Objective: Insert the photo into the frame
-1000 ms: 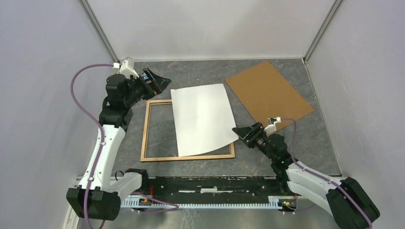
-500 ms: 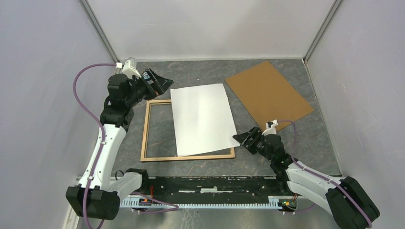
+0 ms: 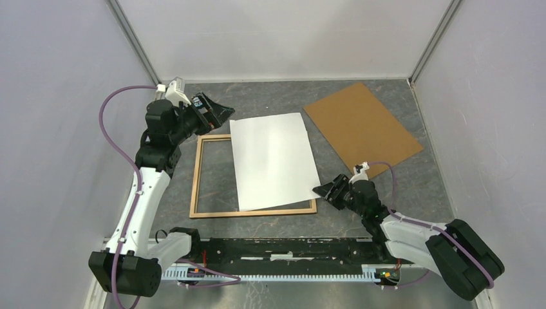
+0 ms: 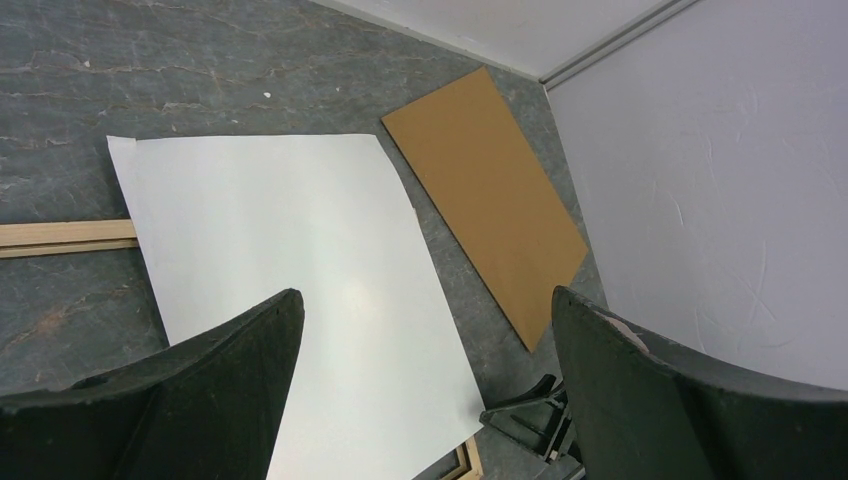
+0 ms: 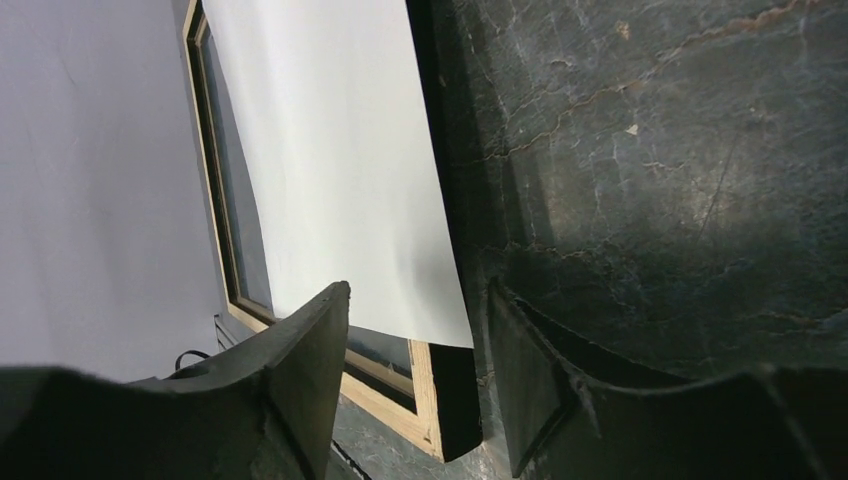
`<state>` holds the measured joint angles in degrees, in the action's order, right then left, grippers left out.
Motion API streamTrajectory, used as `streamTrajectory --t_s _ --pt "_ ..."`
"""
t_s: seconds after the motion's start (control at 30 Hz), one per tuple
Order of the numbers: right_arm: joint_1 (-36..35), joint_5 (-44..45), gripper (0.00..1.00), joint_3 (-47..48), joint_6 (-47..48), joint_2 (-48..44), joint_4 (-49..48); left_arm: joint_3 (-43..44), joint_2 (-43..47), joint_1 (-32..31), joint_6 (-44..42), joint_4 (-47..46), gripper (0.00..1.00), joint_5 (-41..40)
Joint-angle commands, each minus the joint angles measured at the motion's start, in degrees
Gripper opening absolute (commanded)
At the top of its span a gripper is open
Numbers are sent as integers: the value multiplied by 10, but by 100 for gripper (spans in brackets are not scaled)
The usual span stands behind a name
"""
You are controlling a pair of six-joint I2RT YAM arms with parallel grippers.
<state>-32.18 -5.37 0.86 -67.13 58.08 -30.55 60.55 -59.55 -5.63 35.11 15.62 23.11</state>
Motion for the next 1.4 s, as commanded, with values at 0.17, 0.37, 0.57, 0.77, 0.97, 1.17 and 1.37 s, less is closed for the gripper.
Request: streamTrajectory --t_s 0.17,0.37,0.57,0.77,0.97,1.17,1.37 --pt "2 4 36 -26 -1 52 -58 2 -1 -4 19 -29 98 18" --pt "43 4 1 -4 71 -9 6 2 -6 -7 19 -29 98 22" --pt "165 -117 0 197 404 40 317 1 -10 -13 17 -29 98 18" --pt "251 -140 0 360 628 172 557 1 -11 -16 23 -31 98 26" --pt "247 20 0 478 689 251 590 0 -13 -24 20 -32 98 24" --pt "243 49 43 553 688 313 598 -3 -9 -33 14 -32 98 11" --pt "243 96 73 493 637 249 544 -1 -13 -34 16 -32 98 19"
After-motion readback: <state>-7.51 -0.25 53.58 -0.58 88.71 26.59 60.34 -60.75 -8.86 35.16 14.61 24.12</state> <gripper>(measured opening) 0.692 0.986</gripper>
